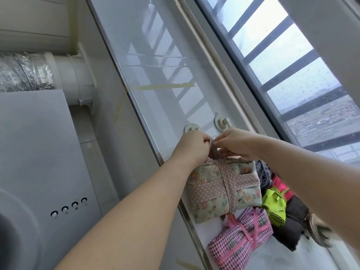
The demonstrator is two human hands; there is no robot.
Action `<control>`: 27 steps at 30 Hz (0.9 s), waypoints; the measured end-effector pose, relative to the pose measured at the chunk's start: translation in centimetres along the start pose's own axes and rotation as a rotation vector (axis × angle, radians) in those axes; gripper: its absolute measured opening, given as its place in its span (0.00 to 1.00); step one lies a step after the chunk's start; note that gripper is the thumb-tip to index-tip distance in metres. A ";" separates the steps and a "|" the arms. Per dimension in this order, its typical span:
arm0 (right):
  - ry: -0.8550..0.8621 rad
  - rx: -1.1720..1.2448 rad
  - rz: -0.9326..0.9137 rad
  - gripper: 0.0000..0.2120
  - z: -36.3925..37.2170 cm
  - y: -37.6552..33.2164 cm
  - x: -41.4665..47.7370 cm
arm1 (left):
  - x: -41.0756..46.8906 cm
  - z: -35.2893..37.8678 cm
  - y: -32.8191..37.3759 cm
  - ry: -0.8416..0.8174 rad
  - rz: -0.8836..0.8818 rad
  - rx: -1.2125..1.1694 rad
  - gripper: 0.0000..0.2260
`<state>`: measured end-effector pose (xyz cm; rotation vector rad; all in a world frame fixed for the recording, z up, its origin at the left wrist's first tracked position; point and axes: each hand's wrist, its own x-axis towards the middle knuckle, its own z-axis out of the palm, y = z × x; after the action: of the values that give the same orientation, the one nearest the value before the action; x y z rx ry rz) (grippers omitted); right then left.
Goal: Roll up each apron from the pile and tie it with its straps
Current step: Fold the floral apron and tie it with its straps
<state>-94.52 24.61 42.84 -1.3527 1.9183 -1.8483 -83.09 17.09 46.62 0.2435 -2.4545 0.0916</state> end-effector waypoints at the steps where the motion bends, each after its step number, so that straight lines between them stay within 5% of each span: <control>1: 0.016 0.062 -0.023 0.10 0.2 0.1 0.0 | 0.2 0.1 0.0 -0.006 0.005 0.045 0.13; 5: 0.087 0.369 -0.018 0.07 0.8 0.3 -0.2 | 0.4 0.8 -0.2 -0.031 0.001 0.162 0.10; 12: 0.058 0.434 0.014 0.08 0.7 1.2 0.0 | 0.8 1.8 -0.3 0.029 -0.041 0.205 0.05; 17: 0.185 0.228 -0.036 0.03 1.0 1.2 -0.1 | 1.5 2.3 0.0 0.000 -0.110 0.139 0.09; 23: 0.337 0.110 -0.095 0.03 1.5 2.0 -0.2 | -2.7 4.6 -0.4 0.229 -0.117 -0.013 0.15; 27: 0.398 -0.280 -0.186 0.05 1.8 2.7 -0.2 | -5.0 5.5 -1.2 0.152 -0.073 0.031 0.18</control>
<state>-94.55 23.00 40.08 -1.3595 2.3972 -2.1338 -82.41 15.97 39.24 0.3272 -2.2924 0.1129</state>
